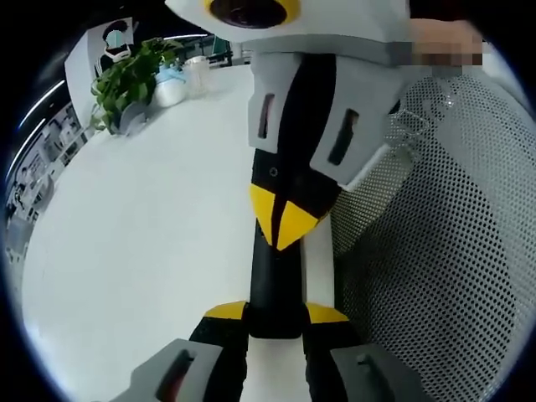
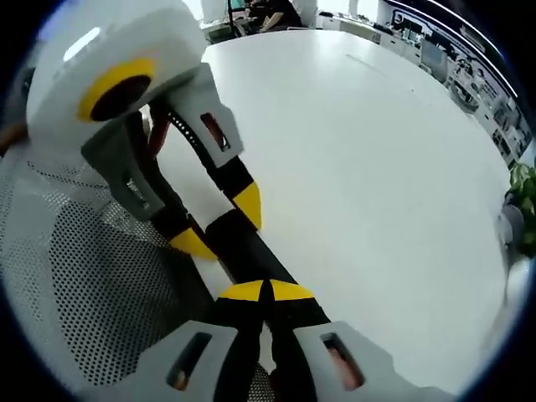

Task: Press the specified remote control buttons in sequence, fully releasing each button before pressing the next.

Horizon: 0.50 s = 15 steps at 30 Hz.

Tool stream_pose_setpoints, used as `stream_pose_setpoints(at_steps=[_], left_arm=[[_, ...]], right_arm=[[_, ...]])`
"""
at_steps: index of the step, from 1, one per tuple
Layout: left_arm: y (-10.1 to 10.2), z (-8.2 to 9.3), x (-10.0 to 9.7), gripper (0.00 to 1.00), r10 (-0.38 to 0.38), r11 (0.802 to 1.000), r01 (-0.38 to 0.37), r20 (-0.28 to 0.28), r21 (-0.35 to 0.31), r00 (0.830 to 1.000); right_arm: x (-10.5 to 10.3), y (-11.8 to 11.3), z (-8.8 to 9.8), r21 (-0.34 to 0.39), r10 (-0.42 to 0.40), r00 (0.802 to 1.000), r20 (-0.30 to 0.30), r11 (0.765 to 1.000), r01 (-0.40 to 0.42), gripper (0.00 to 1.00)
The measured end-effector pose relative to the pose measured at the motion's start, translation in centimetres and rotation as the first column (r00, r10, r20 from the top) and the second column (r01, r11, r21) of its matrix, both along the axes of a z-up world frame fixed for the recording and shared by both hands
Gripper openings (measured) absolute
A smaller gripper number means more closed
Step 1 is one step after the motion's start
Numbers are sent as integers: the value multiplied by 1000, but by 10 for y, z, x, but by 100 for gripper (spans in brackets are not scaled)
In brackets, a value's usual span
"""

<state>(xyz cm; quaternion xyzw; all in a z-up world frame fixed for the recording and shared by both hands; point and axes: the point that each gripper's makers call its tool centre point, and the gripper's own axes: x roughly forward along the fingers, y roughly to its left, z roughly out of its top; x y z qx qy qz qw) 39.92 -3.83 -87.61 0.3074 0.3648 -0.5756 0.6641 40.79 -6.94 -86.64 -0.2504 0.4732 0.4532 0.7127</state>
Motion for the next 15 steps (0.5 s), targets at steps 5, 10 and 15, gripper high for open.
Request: stream_pose_setpoints(at_steps=[5, 10, 15], left_arm=[[0, 0, 0, 24, 3, 1000, -3, -3, -1, 1000], [0, 0, 0, 24, 5, 1000, -5, -2, -2, 1000], [0, 0, 0, 24, 2, 1000, -2, -4, -1, 1000]], right_arm=[[0, 2, 0, -11, 23, 1000, 13, 1000, -23, 0], [-1, 4, 1, -9, 21, 1000, 15, 1000, -21, 0], [0, 7, 1, 3, 5, 1000, 3, 1000, -5, 0]])
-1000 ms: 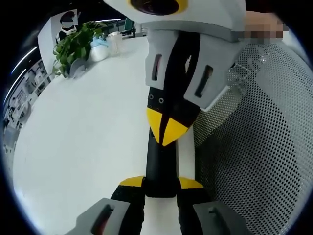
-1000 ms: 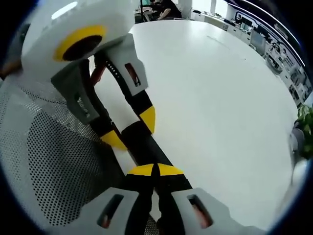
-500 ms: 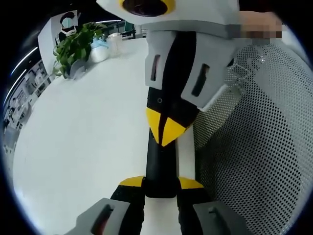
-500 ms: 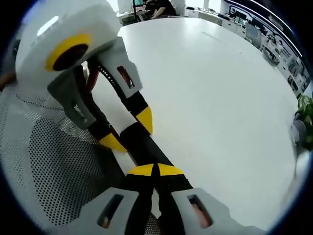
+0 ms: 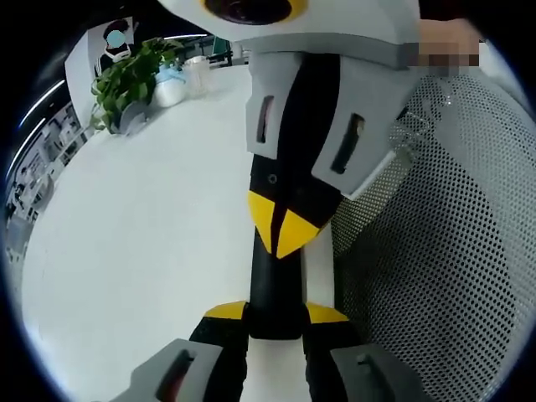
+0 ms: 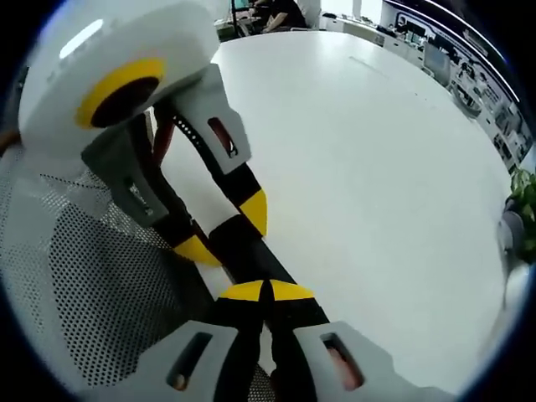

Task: Press the specified remote control buttons in sequence, fully releasing each button before pressing the next.

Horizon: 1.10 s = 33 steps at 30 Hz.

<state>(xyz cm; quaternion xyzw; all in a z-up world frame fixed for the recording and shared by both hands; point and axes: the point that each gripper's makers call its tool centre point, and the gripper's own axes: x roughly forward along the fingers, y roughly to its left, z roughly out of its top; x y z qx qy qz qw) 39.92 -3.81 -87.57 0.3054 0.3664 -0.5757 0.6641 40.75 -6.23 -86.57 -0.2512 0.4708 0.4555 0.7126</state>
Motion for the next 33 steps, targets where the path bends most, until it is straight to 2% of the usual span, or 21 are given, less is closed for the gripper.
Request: stream_pose_setpoints(at_steps=[13, 18, 22, 26, 33], left_arm=[[0, 0, 0, 24, 4, 1000, -4, -2, -3, 1000], [0, 0, 1, 24, 7, 1000, -7, -3, -7, 1000], [0, 0, 0, 24, 11, 1000, -11, -4, -9, 1000], [0, 0, 0, 24, 17, 1000, -17, -9, -14, 1000], [0, 0, 0, 24, 18, 1000, -18, -10, -15, 1000]], right_arm=[[-1, 4, 0, 12, 19, 1000, 7, 1000, -19, 0], [-3, 4, -1, -1, 78, 995, 56, 997, -78, 0], [-1, 3, -1, 23, 58, 997, 46, 998, -59, 0], [-3, 5, -2, -1, 134, 987, 86, 991, -135, 0], [-1, 5, -1, -24, 120, 990, 76, 993, -118, 0]])
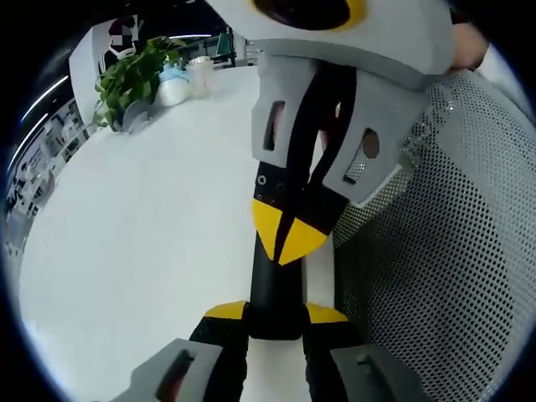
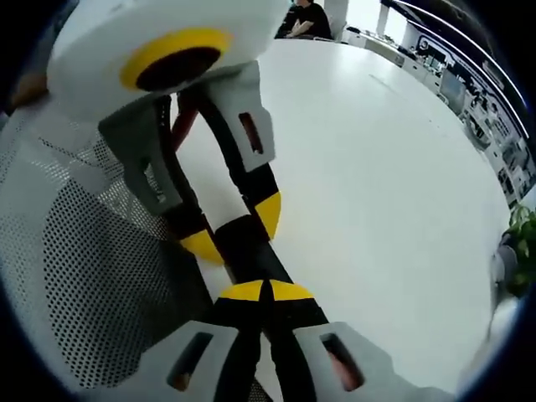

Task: Press the specified remote control buttons in sequence, fully releasing each button before pressing the next.

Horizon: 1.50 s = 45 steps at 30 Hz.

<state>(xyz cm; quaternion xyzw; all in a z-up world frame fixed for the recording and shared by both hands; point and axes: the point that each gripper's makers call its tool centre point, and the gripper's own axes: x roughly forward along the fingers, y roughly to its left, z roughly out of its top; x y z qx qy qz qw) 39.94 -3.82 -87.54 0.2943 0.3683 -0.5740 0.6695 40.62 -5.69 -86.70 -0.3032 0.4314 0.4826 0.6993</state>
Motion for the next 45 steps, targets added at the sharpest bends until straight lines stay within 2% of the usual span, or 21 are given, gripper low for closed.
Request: stream_pose_setpoints(at_steps=[8, 9, 11, 15, 19, 21, 23, 26, 28, 30, 33, 35, 37, 39, 40, 42, 43, 45], left_arm=[[0, 0, 0, 24, 1, 1000, -1, 1, -1, 1000], [0, 0, 0, 24, 1, 1000, -1, 1, 0, 1000], [0, 0, 0, 24, 2, 1000, -2, 0, -2, 1000], [0, 0, 0, 24, 2, 1000, -2, 3, -4, 1000], [0, 0, 0, 24, -4, 1000, 4, 8, 1, 1000], [0, -1, 0, 24, -8, 1000, 8, 11, 4, 1000], [0, 0, 0, 24, -10, 1000, 9, 12, 9, 1000], [0, -1, 0, 24, -13, 1000, 13, 12, 13, 1000], [0, -1, 0, 24, -12, 1000, 12, 12, 13, 1000], [0, -1, 0, 24, -15, 1000, 14, 14, 16, 1000], [0, -1, 0, 24, -17, 1000, 17, 14, 21, 1000], [-1, -1, 0, 24, -18, 1000, 17, 15, 22, 1000], [-1, -1, 0, 24, -15, 1000, 15, 16, 21, 1000], [-1, -1, 0, 24, -14, 1000, 14, 15, 21, 1000], [-1, -1, 0, 24, -14, 1000, 14, 15, 22, 1000], [-1, -1, 0, 24, -14, 1000, 14, 14, 25, 1000], [-1, -1, 0, 24, -14, 1000, 13, 14, 25, 1000], [-1, -1, 0, 25, -12, 1000, 11, 15, 26, 1000]], right_arm=[[0, 0, 1, -4, -20, 1000, 5, 1000, 20, 0], [-1, -1, 1, -10, -85, 996, -40, 996, 85, 0], [1, -1, 1, 15, -114, 990, -84, 993, 116, 0], [6, -4, 6, 48, -123, 989, -82, 991, 128, 0], [8, 2, 19, 109, -172, 979, -107, 977, 184, 0], [13, 3, 29, 155, -199, 974, -104, 965, 213, 0], [16, 6, 40, 222, -227, 965, -134, 942, 253, 0], [22, 1, 50, 254, -268, 951, -153, 919, 300, 0], [29, -3, 66, 299, -314, 938, -146, 890, 344, 0], [34, -6, 84, 352, -333, 936, -113, 868, 351, 0], [40, -13, 112, 423, -361, 932, -20, 842, 335, 0], [44, -20, 131, 465, -401, 915, 29, 816, 343, 0], [49, -33, 155, 531, -461, 882, 98, 774, 345, 0], [51, -45, 171, 568, -503, 852, 147, 747, 344, 0], [52, -53, 181, 591, -532, 829, 175, 730, 343, 0], [53, -67, 192, 604, -557, 799, 229, 725, 332, 0], [52, -72, 194, 599, -562, 794, 233, 726, 338, 0], [51, -82, 204, 614, -581, 778, 239, 711, 342, 0]])
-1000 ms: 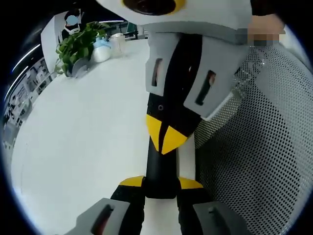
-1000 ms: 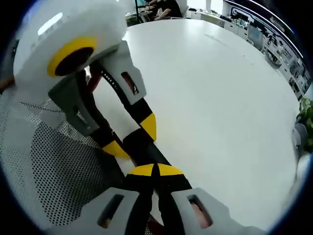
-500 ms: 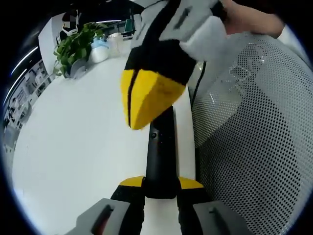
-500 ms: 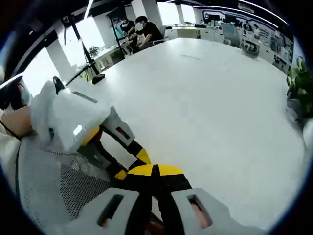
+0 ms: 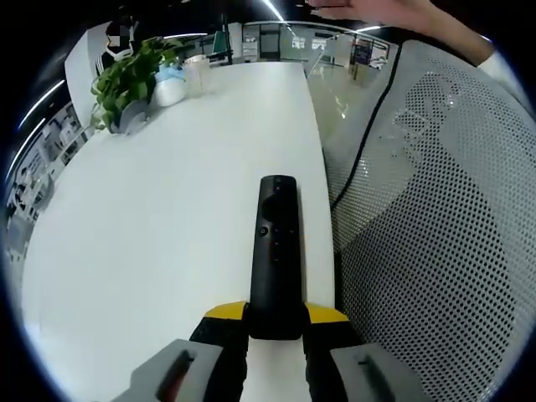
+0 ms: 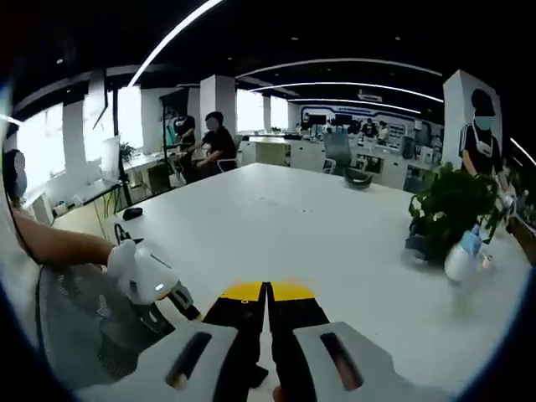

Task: Press the specified remote control buttons in sequence, fully releasing each button before pressing the next.

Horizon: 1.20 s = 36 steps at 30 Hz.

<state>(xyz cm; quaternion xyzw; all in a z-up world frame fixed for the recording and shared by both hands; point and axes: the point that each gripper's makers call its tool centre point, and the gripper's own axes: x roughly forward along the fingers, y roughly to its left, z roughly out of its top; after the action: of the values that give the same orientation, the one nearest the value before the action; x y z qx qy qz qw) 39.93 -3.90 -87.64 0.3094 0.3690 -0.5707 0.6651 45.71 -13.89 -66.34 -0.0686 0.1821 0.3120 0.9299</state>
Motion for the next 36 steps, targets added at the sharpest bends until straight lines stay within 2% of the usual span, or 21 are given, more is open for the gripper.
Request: stream_pose_setpoints(at_steps=[2, 5, 8, 9, 10, 13, 15, 18, 22, 26, 29, 36], left_arm=[[0, 0, 0, 25, 4, 1000, -4, 0, 3, 1000], [0, 0, 0, 24, 8, 1000, -8, -1, 7, 1000], [0, 0, 0, 24, 7, 1000, -7, 2, 11, 1000], [0, 0, 0, 24, 7, 1000, -7, 2, 12, 1000], [0, 0, 0, 24, 8, 1000, -8, 3, 14, 1000], [0, 0, 0, 24, 11, 1000, -11, 4, 18, 1000], [0, 0, 0, 24, 11, 1000, -11, 5, 15, 1000], [0, 0, 0, 24, 11, 1000, -11, 6, 15, 1000], [0, 0, 0, 24, 11, 1000, -11, 5, 16, 1000], [0, 0, 0, 24, 16, 1000, -16, 4, 11, 1000], [1, 0, 0, 24, 16, 1000, -16, 3, 8, 1000], [0, 0, 1, 24, 16, 1000, -16, -3, 12, 1000]], right_arm=[[0, -8, 12, 35, -31, 999, 35, 999, 30, 3], [-2, -16, 22, 45, -61, 995, 82, 997, 57, 13], [-1, -28, 34, 40, -132, 972, 195, 991, 126, 32], [-1, -35, 41, 51, -181, 949, 257, 984, 174, 42], [-2, -38, 43, 62, -197, 940, 280, 980, 187, 45], [-6, -43, 40, 74, -235, 932, 277, 972, 223, 52], [-6, -45, 39, 63, -247, 919, 306, 969, 239, 66], [-4, -50, 41, 70, -268, 907, 326, 963, 260, 79], [-1, -62, 38, 60, -302, 889, 345, 952, 300, 84], [0, -66, 37, 35, -327, 866, 377, 940, 340, 85], [1, -68, 42, 45, -338, 847, 410, 935, 351, 86], [2, -76, 37, 64, -371, 853, 368, 925, 375, 80]])
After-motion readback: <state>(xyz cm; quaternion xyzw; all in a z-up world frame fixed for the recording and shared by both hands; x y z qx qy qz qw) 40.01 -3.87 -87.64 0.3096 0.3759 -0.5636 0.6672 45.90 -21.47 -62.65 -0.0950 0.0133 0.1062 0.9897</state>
